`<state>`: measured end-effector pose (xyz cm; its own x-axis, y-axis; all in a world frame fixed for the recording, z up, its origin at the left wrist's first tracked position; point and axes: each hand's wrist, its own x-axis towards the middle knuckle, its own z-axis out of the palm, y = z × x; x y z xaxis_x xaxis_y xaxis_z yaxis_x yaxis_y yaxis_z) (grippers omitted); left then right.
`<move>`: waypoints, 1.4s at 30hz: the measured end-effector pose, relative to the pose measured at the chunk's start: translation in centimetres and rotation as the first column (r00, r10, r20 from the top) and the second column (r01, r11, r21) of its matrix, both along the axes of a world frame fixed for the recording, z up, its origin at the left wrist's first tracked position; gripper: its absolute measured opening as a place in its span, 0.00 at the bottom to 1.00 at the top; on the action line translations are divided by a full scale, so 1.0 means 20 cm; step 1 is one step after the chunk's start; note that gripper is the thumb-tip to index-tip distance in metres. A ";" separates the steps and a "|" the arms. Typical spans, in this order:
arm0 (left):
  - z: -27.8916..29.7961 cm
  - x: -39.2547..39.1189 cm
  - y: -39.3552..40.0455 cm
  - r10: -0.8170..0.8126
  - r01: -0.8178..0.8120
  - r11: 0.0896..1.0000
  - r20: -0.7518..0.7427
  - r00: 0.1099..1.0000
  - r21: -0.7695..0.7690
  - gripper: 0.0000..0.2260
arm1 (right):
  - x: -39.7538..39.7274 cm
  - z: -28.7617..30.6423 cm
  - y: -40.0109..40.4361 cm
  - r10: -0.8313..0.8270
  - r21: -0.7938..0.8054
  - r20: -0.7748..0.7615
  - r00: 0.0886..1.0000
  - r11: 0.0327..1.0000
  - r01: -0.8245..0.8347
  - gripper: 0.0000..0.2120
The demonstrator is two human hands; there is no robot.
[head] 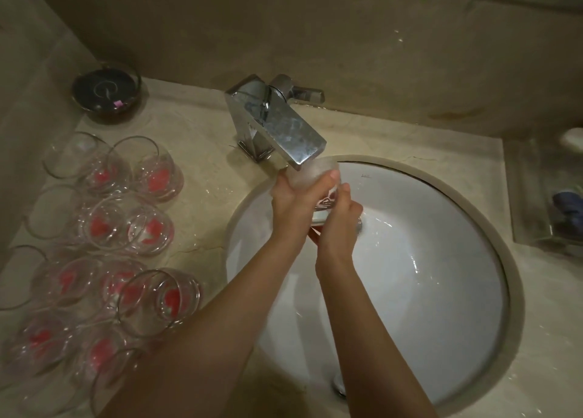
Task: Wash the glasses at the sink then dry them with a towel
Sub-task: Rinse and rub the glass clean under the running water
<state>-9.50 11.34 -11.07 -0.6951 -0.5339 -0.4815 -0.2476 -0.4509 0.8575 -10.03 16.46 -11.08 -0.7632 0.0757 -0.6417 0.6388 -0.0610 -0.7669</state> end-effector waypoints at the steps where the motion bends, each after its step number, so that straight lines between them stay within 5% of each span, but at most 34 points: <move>1: 0.00 0.00 0.01 -0.001 0.000 1.000 -0.013 1.000 -0.024 0.23 | 0.01 0.01 -0.01 -0.003 0.013 -0.024 1.000 1.000 0.003 0.16; 6: -0.01 0.00 -0.01 -0.007 0.006 1.000 -0.039 0.999 -0.023 0.29 | 0.02 -0.02 -0.05 -0.002 0.015 0.031 1.000 1.000 0.001 0.32; 10: -0.04 0.03 -0.03 0.001 -0.001 1.000 -0.041 0.999 -0.003 0.22 | 0.00 -0.04 -0.04 0.053 -0.088 0.135 0.989 0.995 -0.042 0.28; 17: -0.05 0.07 0.01 -0.016 0.011 0.994 -0.042 0.999 -0.112 0.21 | -0.02 0.01 -0.05 0.139 0.129 -0.114 0.984 0.984 -0.124 0.16; 23: -0.05 0.06 -0.04 0.096 -0.095 0.995 -0.024 0.995 0.011 0.20 | -0.06 -0.02 -0.06 0.221 0.042 -0.034 0.975 0.975 -0.219 0.35; 31: -0.08 0.10 -0.01 0.068 -0.066 0.997 0.038 0.997 -0.045 0.20 | -0.02 -0.02 -0.04 0.232 0.005 -0.029 0.972 0.973 -0.232 0.21; 36: -0.07 0.11 -0.02 0.058 -0.059 0.998 0.023 0.998 0.004 0.19 | -0.03 -0.09 -0.04 0.228 -0.065 0.016 0.974 0.972 -0.227 0.39; 42: -0.09 0.10 -0.02 0.048 -0.048 0.999 0.035 0.998 -0.011 0.21 | -0.02 -0.04 -0.03 0.313 -0.073 -0.014 0.950 0.947 -0.313 0.34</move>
